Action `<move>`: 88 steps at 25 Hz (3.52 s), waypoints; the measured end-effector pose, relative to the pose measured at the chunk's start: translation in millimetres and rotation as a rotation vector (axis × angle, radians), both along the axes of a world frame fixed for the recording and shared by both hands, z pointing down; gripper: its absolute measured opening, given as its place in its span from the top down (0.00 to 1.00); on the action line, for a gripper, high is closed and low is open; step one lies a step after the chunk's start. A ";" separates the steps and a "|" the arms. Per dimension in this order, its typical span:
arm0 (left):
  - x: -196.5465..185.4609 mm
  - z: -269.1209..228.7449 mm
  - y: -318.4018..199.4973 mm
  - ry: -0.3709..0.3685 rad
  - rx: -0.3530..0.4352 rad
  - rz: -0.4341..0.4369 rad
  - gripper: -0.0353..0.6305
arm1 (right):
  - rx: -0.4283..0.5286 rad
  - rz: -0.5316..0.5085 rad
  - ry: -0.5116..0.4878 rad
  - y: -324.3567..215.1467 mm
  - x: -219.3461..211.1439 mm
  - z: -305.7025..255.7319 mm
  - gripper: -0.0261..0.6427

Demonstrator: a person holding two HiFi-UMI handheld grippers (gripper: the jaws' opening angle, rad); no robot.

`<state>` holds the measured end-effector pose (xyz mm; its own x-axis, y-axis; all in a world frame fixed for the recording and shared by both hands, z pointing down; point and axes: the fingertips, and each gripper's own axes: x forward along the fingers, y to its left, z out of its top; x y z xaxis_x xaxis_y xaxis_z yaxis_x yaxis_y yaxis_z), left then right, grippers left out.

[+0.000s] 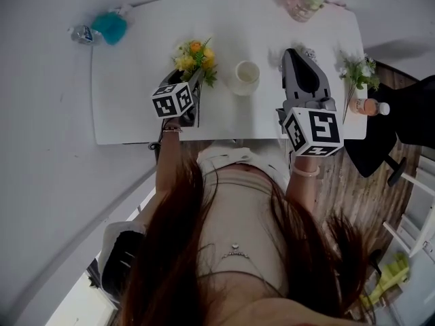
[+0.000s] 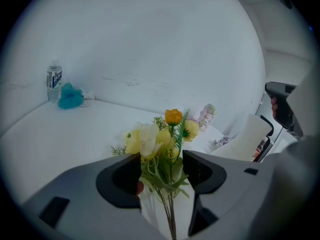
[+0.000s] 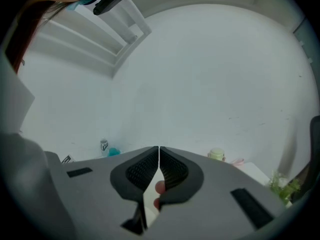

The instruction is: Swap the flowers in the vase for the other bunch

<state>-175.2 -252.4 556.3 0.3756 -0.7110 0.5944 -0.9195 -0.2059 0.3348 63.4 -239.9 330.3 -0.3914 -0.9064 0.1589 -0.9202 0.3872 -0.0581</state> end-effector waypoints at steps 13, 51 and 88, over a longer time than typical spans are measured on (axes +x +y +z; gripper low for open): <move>-10.9 -6.5 18.8 0.019 -0.017 0.010 0.57 | 0.017 0.032 0.001 29.5 -16.8 -5.8 0.92; 12.6 -122.8 149.4 -0.068 0.270 -0.075 0.92 | 0.072 0.036 0.002 155.9 15.0 -33.8 0.92; 102.6 -200.1 285.3 -0.059 0.439 -0.104 0.94 | 0.068 0.008 -0.066 276.4 108.4 -21.2 0.92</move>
